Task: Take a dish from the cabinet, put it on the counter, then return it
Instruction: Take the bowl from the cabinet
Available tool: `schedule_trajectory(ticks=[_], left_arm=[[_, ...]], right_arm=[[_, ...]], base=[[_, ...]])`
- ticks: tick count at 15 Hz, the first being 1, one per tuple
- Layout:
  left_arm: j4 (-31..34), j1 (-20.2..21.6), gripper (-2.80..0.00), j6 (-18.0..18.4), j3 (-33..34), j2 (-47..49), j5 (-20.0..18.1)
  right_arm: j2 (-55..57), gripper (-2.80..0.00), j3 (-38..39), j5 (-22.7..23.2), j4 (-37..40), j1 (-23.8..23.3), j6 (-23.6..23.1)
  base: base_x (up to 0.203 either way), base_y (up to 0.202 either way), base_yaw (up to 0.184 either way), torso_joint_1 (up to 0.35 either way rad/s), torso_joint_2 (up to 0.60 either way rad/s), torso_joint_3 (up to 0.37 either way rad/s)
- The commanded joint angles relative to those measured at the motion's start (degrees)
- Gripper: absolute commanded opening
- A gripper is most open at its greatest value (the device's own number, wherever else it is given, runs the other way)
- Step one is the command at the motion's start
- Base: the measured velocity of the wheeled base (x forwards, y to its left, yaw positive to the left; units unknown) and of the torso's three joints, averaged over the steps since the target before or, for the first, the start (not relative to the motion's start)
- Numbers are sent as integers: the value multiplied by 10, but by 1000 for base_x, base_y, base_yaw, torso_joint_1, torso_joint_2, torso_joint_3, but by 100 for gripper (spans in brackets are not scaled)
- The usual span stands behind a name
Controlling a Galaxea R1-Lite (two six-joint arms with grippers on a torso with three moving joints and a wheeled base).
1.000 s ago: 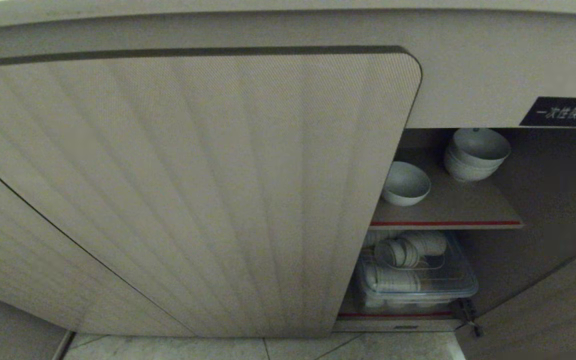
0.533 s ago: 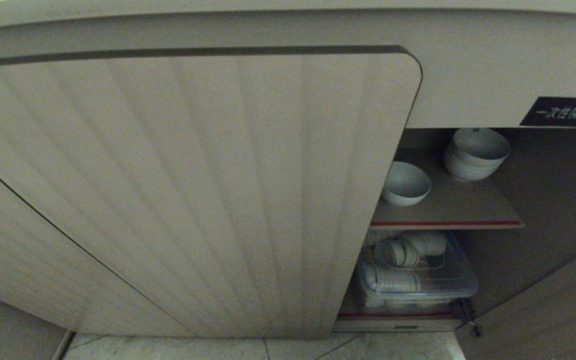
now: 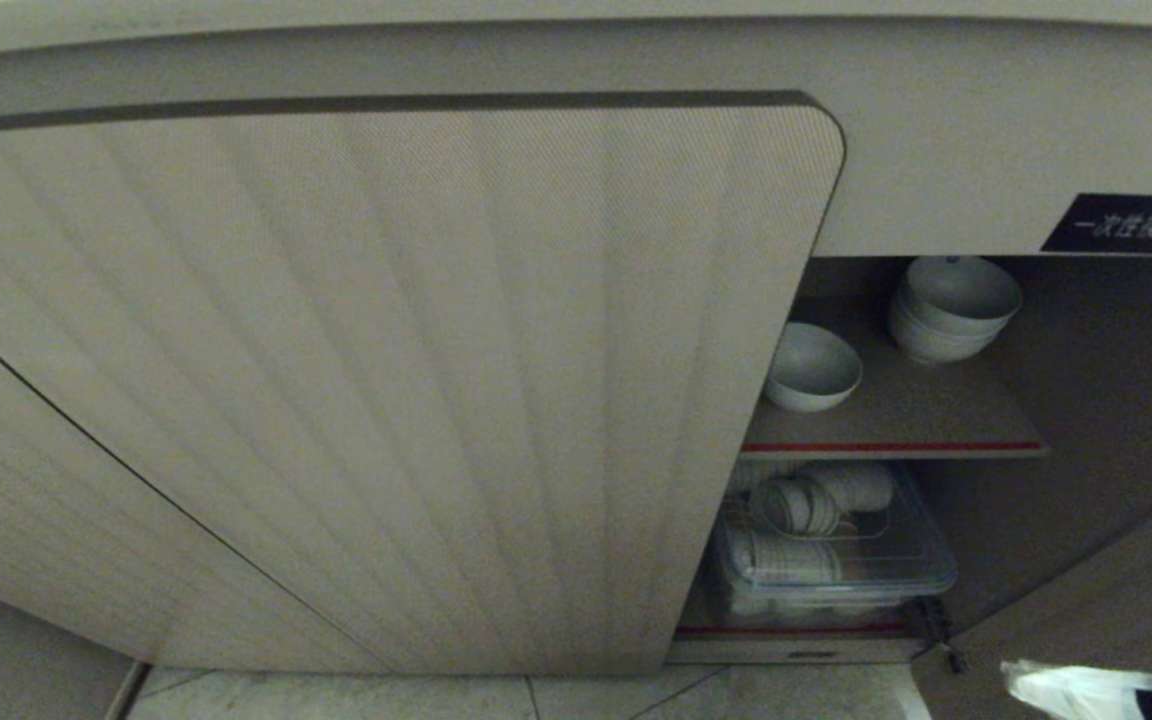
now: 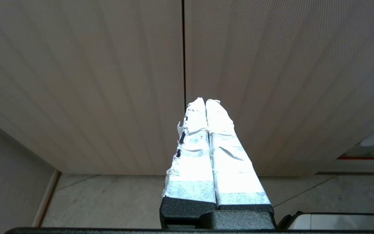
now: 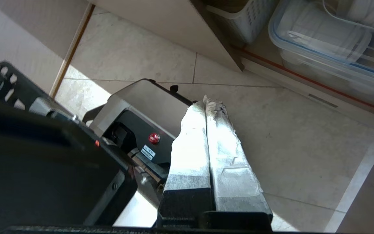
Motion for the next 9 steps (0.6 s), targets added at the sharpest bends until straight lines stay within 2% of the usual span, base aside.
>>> schedule_trajectory(ticks=[1,9], left_arm=[[0,0,-280,0,0,0,0],[0,0,-280,0,0,0,0]], right_arm=[[77,-280,-23,-4,-15,0,11],[186,-280,-143,-39,-46,3,34]], base=[[0,0,0,0,0,0],[0,0,0,0,0,0]])
